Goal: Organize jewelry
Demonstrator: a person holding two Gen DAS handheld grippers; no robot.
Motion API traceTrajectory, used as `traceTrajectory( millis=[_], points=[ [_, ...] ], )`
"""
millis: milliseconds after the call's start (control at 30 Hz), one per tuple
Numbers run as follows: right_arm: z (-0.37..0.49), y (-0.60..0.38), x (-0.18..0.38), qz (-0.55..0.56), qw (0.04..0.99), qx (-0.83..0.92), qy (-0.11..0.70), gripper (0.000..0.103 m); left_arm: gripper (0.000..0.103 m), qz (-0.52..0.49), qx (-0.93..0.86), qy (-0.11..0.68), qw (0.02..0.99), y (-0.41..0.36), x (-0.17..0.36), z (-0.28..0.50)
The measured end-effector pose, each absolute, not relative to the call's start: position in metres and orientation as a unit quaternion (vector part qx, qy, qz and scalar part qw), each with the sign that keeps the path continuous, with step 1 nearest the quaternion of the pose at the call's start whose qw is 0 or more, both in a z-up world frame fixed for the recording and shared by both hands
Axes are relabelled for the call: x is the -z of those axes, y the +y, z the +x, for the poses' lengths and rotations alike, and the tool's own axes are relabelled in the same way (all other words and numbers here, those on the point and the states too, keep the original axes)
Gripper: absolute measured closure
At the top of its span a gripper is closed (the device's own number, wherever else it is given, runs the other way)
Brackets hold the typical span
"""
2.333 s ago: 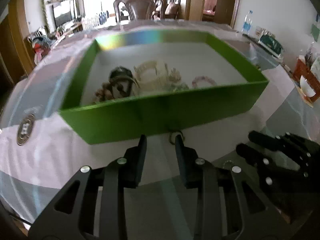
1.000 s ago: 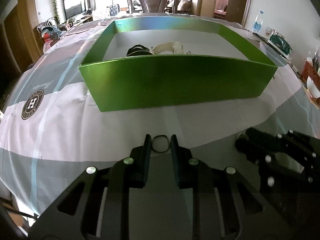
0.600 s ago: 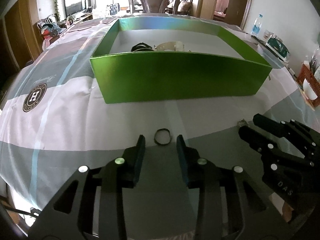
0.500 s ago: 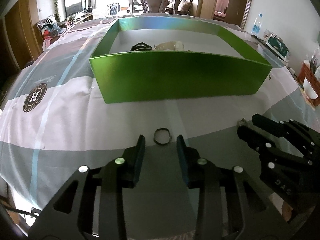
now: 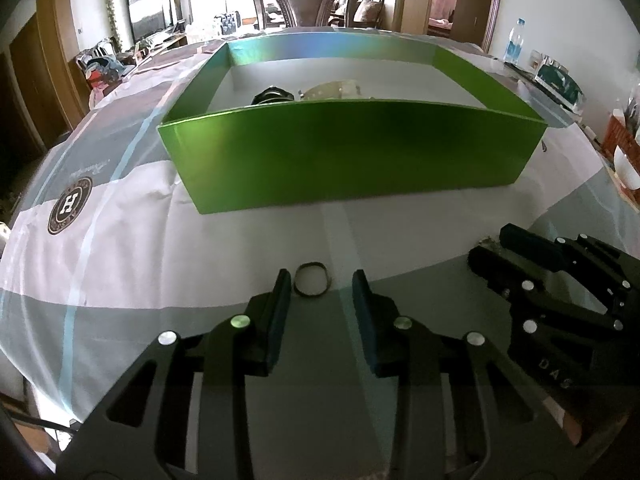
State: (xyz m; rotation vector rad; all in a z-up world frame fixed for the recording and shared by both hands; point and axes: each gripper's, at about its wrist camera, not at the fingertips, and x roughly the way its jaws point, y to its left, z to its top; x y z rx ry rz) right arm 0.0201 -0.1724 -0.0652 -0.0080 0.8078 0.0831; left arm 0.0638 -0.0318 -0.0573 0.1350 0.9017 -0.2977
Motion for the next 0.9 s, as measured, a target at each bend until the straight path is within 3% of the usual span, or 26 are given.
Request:
traceTrajectory(
  millis=[133, 400, 567, 733, 833, 900],
  points=[
    [0.02, -0.1741, 0.0654, -0.003, 0.919, -0.042, 0.391, 0.081, 0.086, 0.066, 0.148, 0.432, 0.887, -0.0311, 0.0575, 0.0634],
    [0.0204, -0.1778, 0.0652, 0.005, 0.919, -0.041, 0.392, 0.082, 0.086, 0.063, 0.148, 0.431, 0.888, -0.0298, 0.0579, 0.0626],
    [0.0194, -0.1781, 0.0646, 0.008, 0.919, -0.044, 0.393, 0.076, 0.071, 0.052, 0.156, 0.433, 0.886, -0.0284, 0.0576, 0.0618],
    [0.0205, -0.1747, 0.0655, -0.001, 0.921, -0.043, 0.388, 0.072, 0.07, 0.064, 0.151, 0.427, 0.889, -0.0321, 0.059, 0.0615],
    [0.0214, -0.1754, 0.0656, -0.002, 0.921, -0.046, 0.387, 0.082, 0.085, 0.068, 0.151, 0.423, 0.891, -0.0344, 0.0591, 0.0617],
    [0.0218, -0.1778, 0.0651, 0.004, 0.921, -0.048, 0.388, 0.082, 0.086, 0.071, 0.149, 0.424, 0.891, -0.0351, 0.0584, 0.0624]
  ],
)
